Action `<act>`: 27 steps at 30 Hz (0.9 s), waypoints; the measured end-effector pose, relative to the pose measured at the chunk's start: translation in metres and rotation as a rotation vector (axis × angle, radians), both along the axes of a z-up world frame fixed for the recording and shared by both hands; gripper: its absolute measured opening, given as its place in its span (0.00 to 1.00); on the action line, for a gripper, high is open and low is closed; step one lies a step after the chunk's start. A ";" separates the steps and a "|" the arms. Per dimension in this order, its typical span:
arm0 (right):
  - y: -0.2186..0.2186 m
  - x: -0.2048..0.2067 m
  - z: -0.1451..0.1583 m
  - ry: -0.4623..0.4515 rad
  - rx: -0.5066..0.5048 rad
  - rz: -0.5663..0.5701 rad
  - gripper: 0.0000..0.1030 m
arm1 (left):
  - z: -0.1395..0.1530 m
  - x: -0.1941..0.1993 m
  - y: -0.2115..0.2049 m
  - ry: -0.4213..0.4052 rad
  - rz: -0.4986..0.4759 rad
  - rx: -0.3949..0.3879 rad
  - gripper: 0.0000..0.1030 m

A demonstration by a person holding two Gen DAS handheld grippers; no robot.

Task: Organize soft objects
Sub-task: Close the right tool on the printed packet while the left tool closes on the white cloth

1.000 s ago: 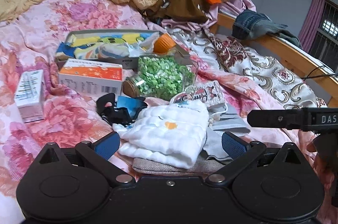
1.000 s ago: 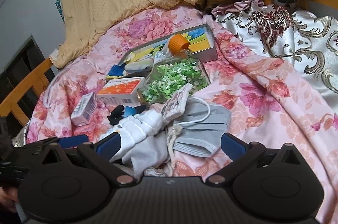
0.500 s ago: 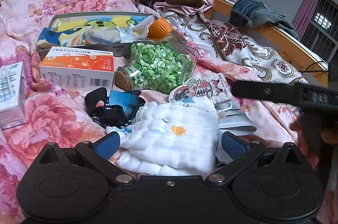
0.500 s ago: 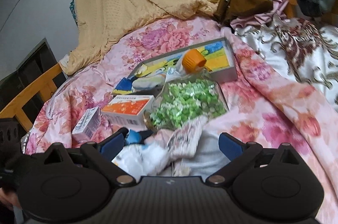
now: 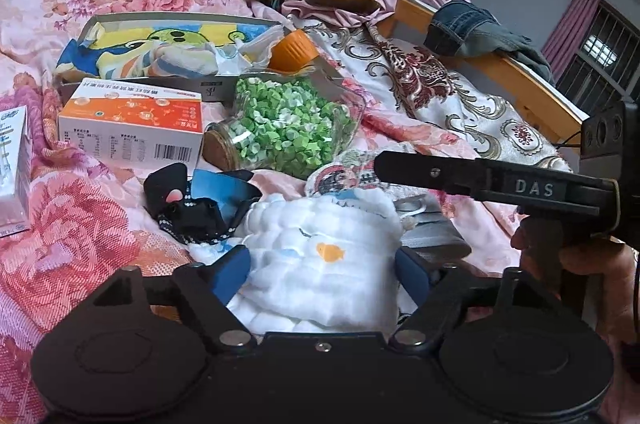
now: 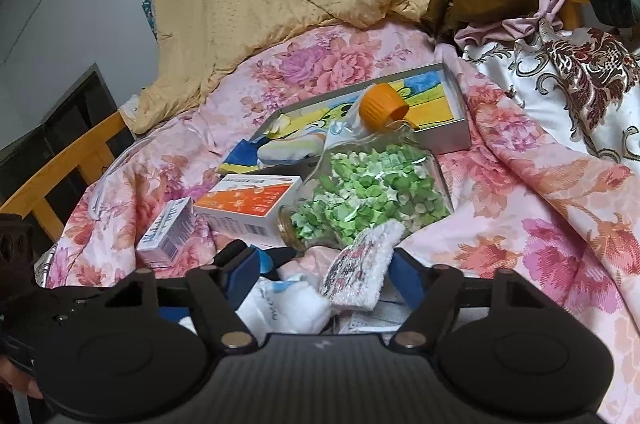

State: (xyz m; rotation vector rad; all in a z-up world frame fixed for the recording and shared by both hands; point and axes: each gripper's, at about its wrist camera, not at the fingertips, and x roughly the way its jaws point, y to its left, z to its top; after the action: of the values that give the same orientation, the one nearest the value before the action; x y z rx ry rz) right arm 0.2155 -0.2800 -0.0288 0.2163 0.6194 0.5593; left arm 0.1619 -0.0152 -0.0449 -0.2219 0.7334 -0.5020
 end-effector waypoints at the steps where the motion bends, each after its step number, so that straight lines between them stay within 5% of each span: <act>1: 0.001 0.000 0.000 0.003 0.003 0.004 0.63 | 0.001 0.000 -0.001 0.000 -0.005 -0.001 0.73; 11: 0.006 0.000 -0.002 0.017 0.005 0.023 0.51 | -0.003 0.001 -0.005 0.060 -0.058 -0.061 0.55; 21: 0.005 0.003 -0.008 0.050 -0.019 -0.013 0.51 | -0.005 0.002 -0.009 0.062 -0.057 -0.010 0.79; 27: 0.006 0.003 -0.009 0.051 -0.021 -0.008 0.50 | -0.006 0.001 -0.014 0.042 -0.068 0.051 0.78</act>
State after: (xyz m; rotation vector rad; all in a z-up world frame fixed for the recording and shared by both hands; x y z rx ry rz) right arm 0.2184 -0.2738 -0.0378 0.2134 0.6734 0.5408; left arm 0.1626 -0.0289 -0.0512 -0.1612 0.7955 -0.5438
